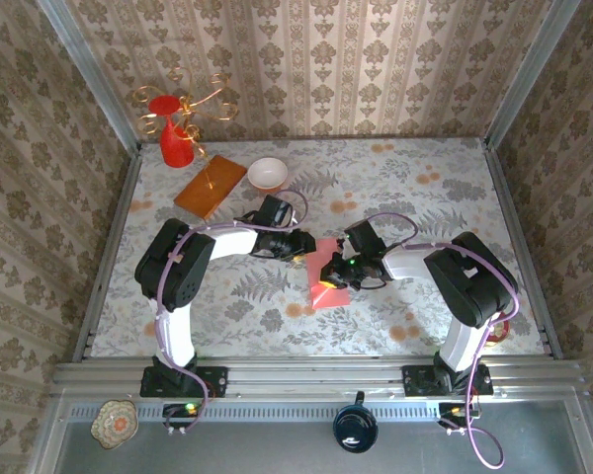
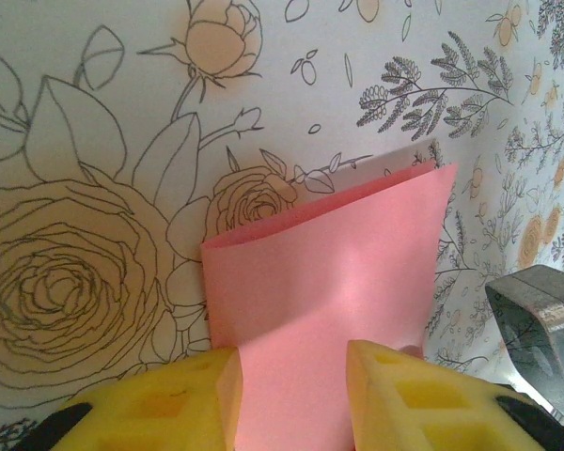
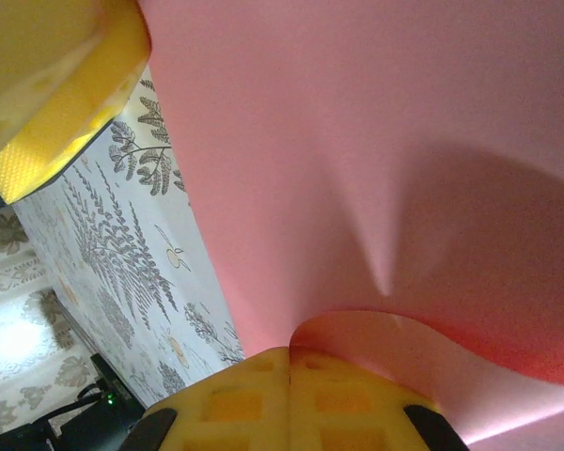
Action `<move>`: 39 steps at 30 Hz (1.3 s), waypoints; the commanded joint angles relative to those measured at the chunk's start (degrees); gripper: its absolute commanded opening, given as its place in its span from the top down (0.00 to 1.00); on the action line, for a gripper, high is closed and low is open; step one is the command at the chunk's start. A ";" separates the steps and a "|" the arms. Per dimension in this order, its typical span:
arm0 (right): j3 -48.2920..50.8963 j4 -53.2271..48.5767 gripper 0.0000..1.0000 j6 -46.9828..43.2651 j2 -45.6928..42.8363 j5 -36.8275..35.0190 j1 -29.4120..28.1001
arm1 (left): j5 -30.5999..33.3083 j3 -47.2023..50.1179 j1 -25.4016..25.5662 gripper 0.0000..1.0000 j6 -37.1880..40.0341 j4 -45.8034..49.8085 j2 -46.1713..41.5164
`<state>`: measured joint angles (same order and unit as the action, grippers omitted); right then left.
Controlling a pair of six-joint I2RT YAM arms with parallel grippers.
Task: Fold a paper plane with a square sheet of paper (pick it up from the middle)
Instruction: Fold the triangle a second time at the center of the table.
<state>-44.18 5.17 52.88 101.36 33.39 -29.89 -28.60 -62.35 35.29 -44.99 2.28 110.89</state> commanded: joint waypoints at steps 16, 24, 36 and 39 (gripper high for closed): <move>-0.99 -2.73 1.00 -0.94 -1.21 -1.22 -0.35 | 3.49 3.28 4.86 0.64 -2.01 -1.26 -4.16; -0.73 -1.13 1.00 0.10 -0.81 -0.19 -0.26 | 3.41 2.93 5.32 0.64 -2.97 -0.29 -1.16; -0.46 1.12 1.00 1.15 -0.38 0.45 0.09 | 4.52 3.29 5.26 0.64 -3.26 1.76 -0.50; -0.46 1.28 1.00 1.22 -0.18 0.45 0.18 | 4.56 3.22 5.31 0.64 -3.26 1.84 -0.50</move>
<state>-44.18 5.85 53.36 101.21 33.43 -29.89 -25.26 -59.75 40.12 -47.64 1.52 108.66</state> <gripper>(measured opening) 0.063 0.359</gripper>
